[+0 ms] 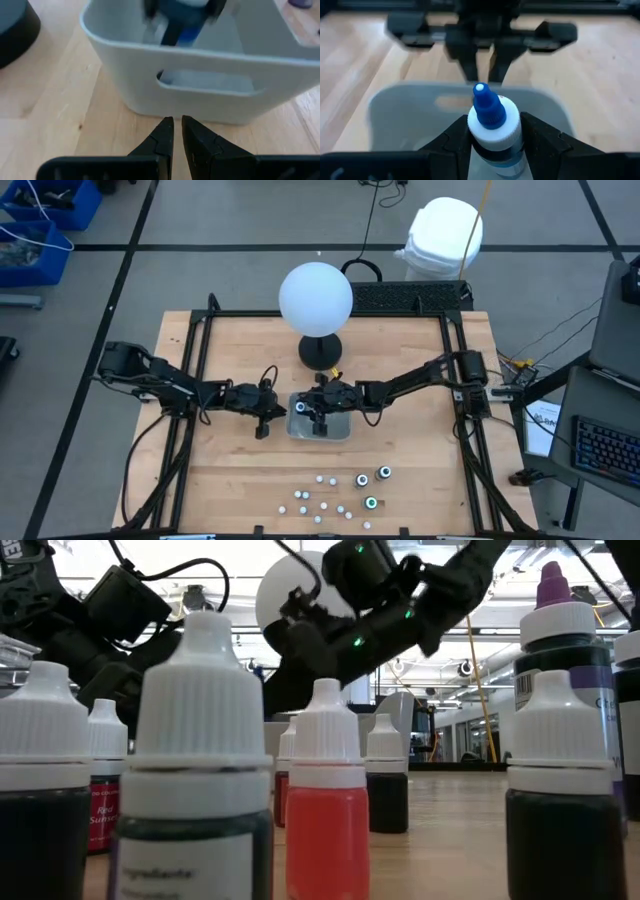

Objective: Pick & Place food coloring
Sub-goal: Put the large blue food coloring bottle into the gray bin

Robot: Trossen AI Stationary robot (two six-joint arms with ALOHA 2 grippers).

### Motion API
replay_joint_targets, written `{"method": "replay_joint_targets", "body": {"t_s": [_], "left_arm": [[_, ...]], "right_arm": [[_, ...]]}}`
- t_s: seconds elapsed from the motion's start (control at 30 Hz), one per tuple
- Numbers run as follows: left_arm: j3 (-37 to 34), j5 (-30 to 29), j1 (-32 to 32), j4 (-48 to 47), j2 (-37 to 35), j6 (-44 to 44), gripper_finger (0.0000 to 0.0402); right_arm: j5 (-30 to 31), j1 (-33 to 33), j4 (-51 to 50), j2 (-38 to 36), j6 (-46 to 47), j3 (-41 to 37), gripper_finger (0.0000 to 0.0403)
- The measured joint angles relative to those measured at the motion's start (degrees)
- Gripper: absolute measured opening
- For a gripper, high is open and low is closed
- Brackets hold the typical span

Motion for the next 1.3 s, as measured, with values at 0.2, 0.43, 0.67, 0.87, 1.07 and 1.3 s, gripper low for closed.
{"method": "replay_joint_targets", "body": {"t_s": [0.2,0.43,0.67,0.87,1.07,1.3], "left_arm": [[0.00,0.18,0.00,0.98,0.00,0.13,0.0042],[0.00,0.09,0.00,1.11,0.00,0.20,0.0042],[-0.02,0.23,0.00,2.91,0.00,0.09,0.0042],[-0.02,0.22,0.00,2.92,0.00,0.20,0.0042],[-0.02,0.09,0.00,2.92,0.00,2.67,0.0042],[-0.02,0.02,0.00,2.89,0.00,3.28,0.0042]], "right_arm": [[-0.01,-1.06,1.86,1.95,2.25,0.27,0.0135],[-0.09,-1.20,1.70,2.29,1.97,0.29,0.0152],[0.11,-1.33,1.34,2.46,3.02,0.27,0.0192],[-0.25,-0.74,0.49,2.68,2.59,0.05,0.0207],[5.80,2.07,0.74,2.68,-2.66,0.05,0.0209],[14.68,6.45,0.77,2.37,-8.71,0.05,0.0210]]}}
